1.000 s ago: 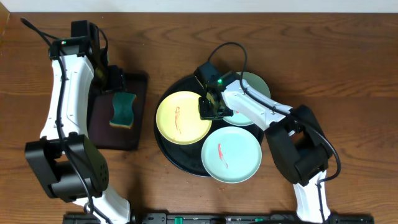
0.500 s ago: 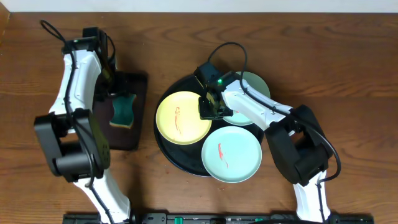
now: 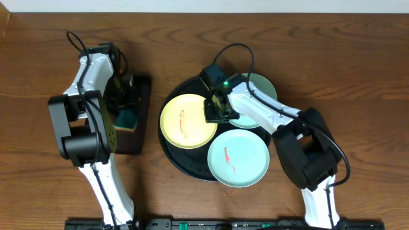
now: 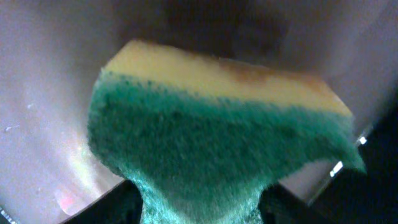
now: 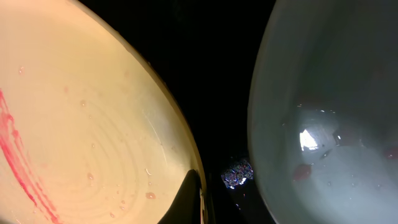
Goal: Clean dirty plates on tray and stack at the side
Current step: 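Grasp the green-and-yellow sponge with the left gripper and lift it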
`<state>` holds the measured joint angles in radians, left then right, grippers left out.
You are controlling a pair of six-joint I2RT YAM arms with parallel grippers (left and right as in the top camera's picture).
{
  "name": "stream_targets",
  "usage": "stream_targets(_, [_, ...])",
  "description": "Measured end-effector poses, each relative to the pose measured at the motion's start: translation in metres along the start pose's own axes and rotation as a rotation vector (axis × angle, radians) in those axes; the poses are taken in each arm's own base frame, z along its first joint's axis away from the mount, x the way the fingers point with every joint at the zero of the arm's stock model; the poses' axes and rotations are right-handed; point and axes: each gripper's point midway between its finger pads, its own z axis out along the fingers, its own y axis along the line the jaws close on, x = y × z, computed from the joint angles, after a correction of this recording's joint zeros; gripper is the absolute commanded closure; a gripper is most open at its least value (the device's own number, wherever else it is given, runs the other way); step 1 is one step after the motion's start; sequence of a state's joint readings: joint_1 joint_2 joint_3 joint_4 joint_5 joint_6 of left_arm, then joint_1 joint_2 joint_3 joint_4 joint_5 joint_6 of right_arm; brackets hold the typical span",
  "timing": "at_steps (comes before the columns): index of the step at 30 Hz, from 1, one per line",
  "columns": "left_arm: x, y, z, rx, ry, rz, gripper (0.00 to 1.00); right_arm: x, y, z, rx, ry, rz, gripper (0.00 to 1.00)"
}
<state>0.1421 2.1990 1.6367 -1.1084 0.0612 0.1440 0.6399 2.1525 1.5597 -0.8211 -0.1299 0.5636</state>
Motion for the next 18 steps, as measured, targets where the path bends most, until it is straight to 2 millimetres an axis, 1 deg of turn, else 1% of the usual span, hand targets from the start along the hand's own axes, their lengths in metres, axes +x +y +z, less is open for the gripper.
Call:
stream_targets(4, [-0.0043, 0.0009, 0.003, -0.001, -0.011, 0.007, 0.85, 0.0, 0.0, 0.0, 0.0, 0.0, 0.0, 0.99])
stream_targets(7, [-0.0067, 0.001, 0.003, -0.002, -0.021, 0.012, 0.92, -0.0001, 0.0, 0.0, 0.0, 0.0, 0.0, 0.99])
stream_targets(15, [-0.0072, 0.001, 0.0028, -0.002, -0.023, 0.012, 0.93, -0.0002, 0.0001, 0.0, -0.001, -0.001, 0.0, 0.99])
stream_targets(18, [-0.0072, 0.0009, -0.0017, -0.002, -0.033, 0.012, 0.93, -0.0004, 0.0003, 0.0, -0.001, -0.001, 0.0, 0.99])
